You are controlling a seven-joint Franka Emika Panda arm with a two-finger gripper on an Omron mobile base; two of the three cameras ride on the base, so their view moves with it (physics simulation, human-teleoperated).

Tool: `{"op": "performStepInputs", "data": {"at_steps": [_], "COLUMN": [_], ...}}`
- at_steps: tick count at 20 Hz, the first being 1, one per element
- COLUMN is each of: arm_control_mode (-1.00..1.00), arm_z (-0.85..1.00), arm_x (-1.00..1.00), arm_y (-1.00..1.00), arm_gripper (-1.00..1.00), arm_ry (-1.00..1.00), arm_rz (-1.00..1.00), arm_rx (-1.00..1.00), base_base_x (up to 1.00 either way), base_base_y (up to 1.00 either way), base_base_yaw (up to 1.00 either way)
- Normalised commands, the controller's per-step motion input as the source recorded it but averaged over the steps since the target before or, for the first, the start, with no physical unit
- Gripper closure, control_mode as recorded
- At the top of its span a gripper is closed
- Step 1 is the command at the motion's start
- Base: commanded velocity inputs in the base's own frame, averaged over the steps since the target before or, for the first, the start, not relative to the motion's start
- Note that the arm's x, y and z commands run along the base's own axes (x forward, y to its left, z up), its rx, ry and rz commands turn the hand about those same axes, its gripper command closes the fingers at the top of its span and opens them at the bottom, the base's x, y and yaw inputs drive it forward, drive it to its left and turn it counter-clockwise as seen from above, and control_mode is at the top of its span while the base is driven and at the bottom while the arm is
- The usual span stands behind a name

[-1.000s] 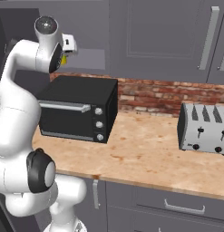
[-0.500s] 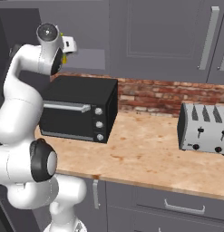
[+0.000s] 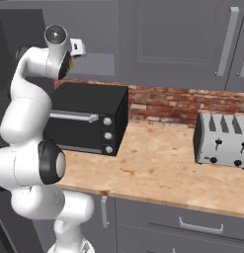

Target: Move the mustard and shaker from the cabinet to the dining counter.

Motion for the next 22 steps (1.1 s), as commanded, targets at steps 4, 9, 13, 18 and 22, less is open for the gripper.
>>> {"op": "performStepInputs", "data": {"at_steps": [4, 9, 13, 18, 22], "arm_control_mode": [-1.0, -1.0, -1.0, -1.0, -1.0], "arm_z": [0.0, 0.0, 0.0, 0.0, 0.0], "arm_x": [0.27, 0.26, 0.26, 0.16, 0.08], "arm_y": [0.11, 0.01, 0.0, 0.0, 0.0], "arm_gripper": [-1.0, -1.0, -1.0, -1.0, -1.0], "arm_ry": [0.0, 0.0, 0.0, 0.0, 0.0], "arm_rz": [0.0, 0.0, 0.0, -0.02, -0.02], "arm_rx": [0.0, 0.0, 0.0, 0.0, 0.0], "base_base_x": [0.0, 0.0, 0.0, 0.0, 0.0], "base_base_y": [0.0, 0.0, 0.0, 0.0, 0.0], "base_base_yaw": [0.0, 0.0, 0.0, 0.0, 0.0]}}
